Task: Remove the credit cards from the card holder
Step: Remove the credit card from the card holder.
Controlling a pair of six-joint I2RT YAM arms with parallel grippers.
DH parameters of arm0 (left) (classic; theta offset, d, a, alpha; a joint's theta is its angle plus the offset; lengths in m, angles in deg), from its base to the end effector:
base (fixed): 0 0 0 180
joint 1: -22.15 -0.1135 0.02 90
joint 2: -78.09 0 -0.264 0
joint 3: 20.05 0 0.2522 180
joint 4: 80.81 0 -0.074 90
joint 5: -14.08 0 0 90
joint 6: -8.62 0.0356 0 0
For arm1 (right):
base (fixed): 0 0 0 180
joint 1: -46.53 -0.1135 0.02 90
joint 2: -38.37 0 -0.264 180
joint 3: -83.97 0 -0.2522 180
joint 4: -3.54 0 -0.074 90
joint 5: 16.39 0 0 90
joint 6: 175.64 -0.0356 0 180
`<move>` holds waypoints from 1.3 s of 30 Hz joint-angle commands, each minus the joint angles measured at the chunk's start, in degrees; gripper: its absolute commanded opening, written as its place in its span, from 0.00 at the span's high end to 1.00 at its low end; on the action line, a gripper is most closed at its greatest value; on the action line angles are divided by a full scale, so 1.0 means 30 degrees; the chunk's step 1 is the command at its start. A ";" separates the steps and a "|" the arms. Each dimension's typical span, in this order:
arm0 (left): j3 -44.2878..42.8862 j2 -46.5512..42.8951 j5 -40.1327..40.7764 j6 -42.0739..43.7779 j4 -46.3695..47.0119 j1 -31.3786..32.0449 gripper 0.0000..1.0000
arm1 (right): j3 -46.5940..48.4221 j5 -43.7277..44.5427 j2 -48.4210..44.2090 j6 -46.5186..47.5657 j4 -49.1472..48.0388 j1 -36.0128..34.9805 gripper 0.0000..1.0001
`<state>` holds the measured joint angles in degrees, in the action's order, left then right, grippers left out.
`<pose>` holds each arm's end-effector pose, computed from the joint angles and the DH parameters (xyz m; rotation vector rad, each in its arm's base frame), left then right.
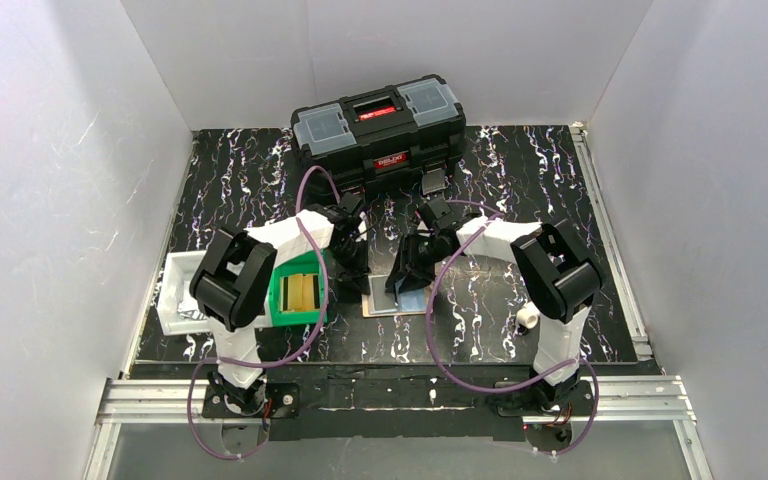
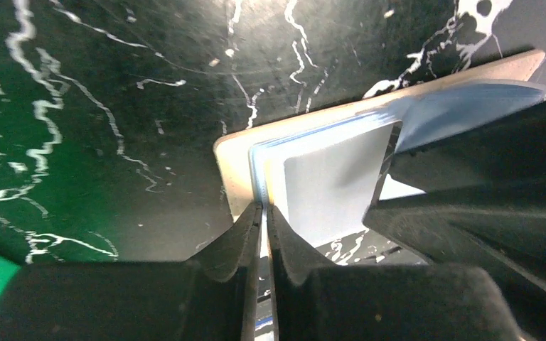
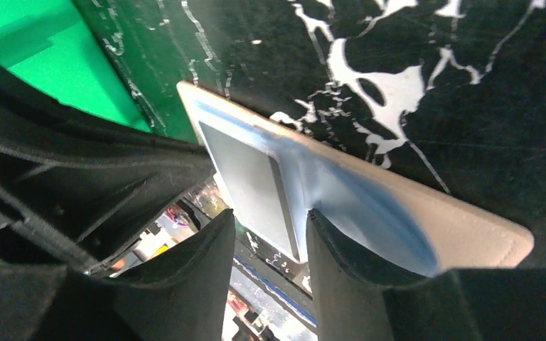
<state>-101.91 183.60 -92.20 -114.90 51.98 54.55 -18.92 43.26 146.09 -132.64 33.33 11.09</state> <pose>0.2961 -0.1998 0.1645 0.0423 2.9515 -0.6248 0.2903 0.2287 0.1455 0.0852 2.9033 1.0954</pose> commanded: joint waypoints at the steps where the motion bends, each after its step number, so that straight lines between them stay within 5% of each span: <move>1: -0.0211 0.0593 -0.0098 -0.0390 -0.0258 0.0536 0.93 | -0.0514 -0.0482 0.0518 -0.0217 -0.0975 -0.0139 0.52; 28: -0.0911 0.2524 0.2640 -0.1794 -0.1840 0.1210 0.80 | -0.5756 -0.4409 -0.1018 -0.2639 -0.8645 0.1707 0.46; 39: -0.0942 0.2739 0.2545 -0.1818 -0.1833 0.1210 0.80 | -0.7927 -0.6114 -0.0319 -0.5517 -1.4448 0.2310 0.58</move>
<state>-106.43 187.74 -89.97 -120.63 47.41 57.24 -41.06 27.33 144.10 -145.41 -1.38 17.62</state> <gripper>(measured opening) 0.200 0.446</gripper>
